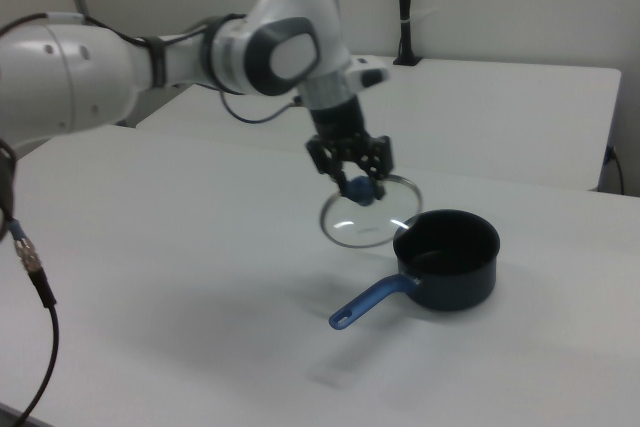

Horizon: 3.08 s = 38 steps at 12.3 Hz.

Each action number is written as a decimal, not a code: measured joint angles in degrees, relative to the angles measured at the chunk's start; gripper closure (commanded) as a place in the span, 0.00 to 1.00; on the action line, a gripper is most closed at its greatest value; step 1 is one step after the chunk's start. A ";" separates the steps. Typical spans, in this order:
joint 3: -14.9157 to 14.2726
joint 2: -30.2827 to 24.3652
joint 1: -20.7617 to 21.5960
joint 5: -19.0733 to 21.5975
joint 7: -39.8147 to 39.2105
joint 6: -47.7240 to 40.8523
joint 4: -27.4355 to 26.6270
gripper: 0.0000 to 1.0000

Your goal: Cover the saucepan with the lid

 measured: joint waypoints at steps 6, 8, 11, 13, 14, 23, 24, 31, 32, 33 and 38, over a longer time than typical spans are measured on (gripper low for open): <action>-0.59 7.27 -4.01 4.64 -0.96 0.00 7.28 0.47; -0.72 7.28 -4.88 5.38 -0.96 0.53 7.67 0.47; -0.73 8.02 -6.41 6.77 -0.86 3.87 7.70 0.48; -0.72 9.34 -6.48 6.90 -0.38 6.14 7.71 0.49; -0.72 9.86 -6.48 6.91 0.12 7.26 7.74 0.49; -0.73 10.83 -7.83 7.67 2.47 10.77 7.84 0.49; -0.73 11.03 -7.99 7.68 2.47 11.08 7.85 0.49; -0.71 12.09 -8.22 7.75 2.63 12.28 8.08 0.49; -0.67 12.17 -8.22 7.77 2.65 12.50 8.11 0.49; -0.62 12.31 -8.22 7.79 2.94 13.22 8.11 0.49; -0.57 13.07 -8.41 7.82 3.79 16.72 8.14 0.49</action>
